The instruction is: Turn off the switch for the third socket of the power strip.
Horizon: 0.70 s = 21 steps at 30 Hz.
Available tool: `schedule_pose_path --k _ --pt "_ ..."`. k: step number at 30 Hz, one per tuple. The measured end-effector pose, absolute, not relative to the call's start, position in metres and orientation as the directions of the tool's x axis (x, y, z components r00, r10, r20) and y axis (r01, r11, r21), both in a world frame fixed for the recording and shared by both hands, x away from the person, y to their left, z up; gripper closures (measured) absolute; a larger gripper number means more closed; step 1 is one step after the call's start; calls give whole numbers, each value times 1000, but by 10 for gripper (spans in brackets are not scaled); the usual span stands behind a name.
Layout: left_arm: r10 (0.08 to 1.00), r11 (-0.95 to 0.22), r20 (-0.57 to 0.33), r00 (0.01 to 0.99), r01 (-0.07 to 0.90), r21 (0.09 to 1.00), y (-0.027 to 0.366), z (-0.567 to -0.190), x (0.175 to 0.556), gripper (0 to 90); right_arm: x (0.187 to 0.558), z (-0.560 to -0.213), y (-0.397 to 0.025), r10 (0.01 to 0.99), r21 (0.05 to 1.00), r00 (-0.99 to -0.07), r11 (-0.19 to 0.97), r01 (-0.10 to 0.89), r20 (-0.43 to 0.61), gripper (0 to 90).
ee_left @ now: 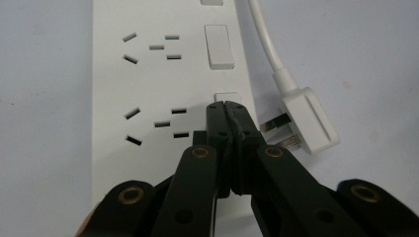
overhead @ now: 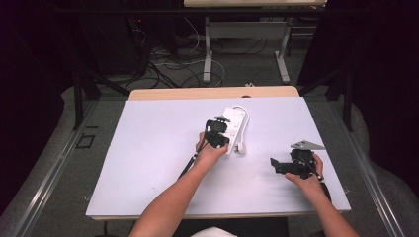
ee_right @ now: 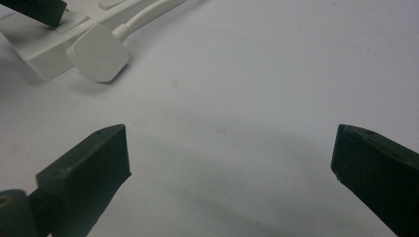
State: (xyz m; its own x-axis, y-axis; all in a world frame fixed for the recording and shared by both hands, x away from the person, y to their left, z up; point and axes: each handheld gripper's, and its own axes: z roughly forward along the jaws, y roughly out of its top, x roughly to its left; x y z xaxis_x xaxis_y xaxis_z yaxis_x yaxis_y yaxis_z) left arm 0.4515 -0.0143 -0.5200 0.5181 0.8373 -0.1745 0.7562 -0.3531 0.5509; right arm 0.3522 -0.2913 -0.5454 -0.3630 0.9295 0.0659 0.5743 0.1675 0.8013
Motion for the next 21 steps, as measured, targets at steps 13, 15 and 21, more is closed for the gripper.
schedule_pose_path --k 13,15,21 --pt "837 -355 -171 519 755 552 -15 -520 451 895 352 -546 -292 930 802 -360 165 574 67 9" --pt "838 -358 -166 520 753 552 -14 -520 451 893 352 -546 -292 931 802 -360 165 574 67 10" --pt "840 -348 -175 513 758 552 -11 -518 452 871 352 -546 -292 931 800 -359 167 576 63 9"
